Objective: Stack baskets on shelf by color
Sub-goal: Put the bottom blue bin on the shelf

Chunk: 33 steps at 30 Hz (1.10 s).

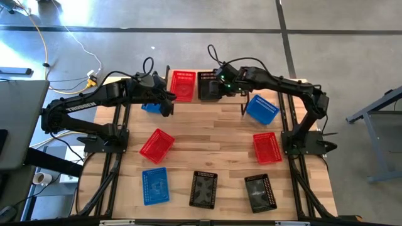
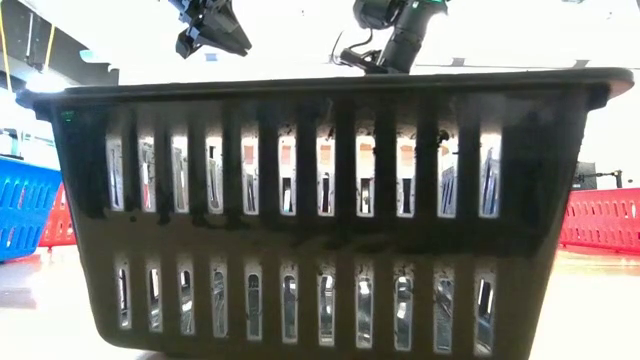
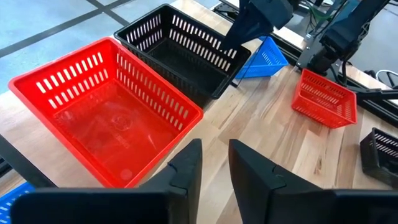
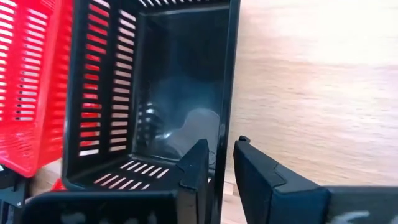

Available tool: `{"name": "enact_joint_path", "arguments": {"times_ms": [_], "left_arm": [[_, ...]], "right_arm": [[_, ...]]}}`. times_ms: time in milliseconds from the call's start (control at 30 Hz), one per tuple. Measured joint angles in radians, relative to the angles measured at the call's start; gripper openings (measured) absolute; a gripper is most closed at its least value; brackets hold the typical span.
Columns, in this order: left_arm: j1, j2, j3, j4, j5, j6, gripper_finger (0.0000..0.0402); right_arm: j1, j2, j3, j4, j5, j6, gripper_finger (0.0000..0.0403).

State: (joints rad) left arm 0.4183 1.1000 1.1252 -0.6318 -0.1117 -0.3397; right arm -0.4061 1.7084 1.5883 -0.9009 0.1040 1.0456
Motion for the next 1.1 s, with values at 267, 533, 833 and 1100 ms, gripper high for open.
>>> {"name": "enact_joint_path", "arguments": {"times_ms": [267, 533, 833, 1100], "left_arm": [[0.0, 0.0, 0.0, -0.011, 0.001, -0.013, 0.0133], [-0.008, 0.0, 0.0, -0.108, 0.138, -0.041, 0.0153], [-0.132, -0.001, 0.0, -0.295, 0.167, -0.165, 0.0148], [-0.327, -0.001, 0.0, -0.426, 0.106, -0.455, 0.0147]], "right_arm": [[-0.009, -0.051, 0.0, -0.041, 0.029, -0.017, 0.0064], [-0.004, -0.128, 0.0, -0.077, 0.053, -0.08, 0.0064], [0.048, -0.227, 0.0, -0.084, 0.095, -0.154, 0.0064], [0.06, -0.271, 0.0, -0.086, 0.08, -0.234, 0.0064]]}}
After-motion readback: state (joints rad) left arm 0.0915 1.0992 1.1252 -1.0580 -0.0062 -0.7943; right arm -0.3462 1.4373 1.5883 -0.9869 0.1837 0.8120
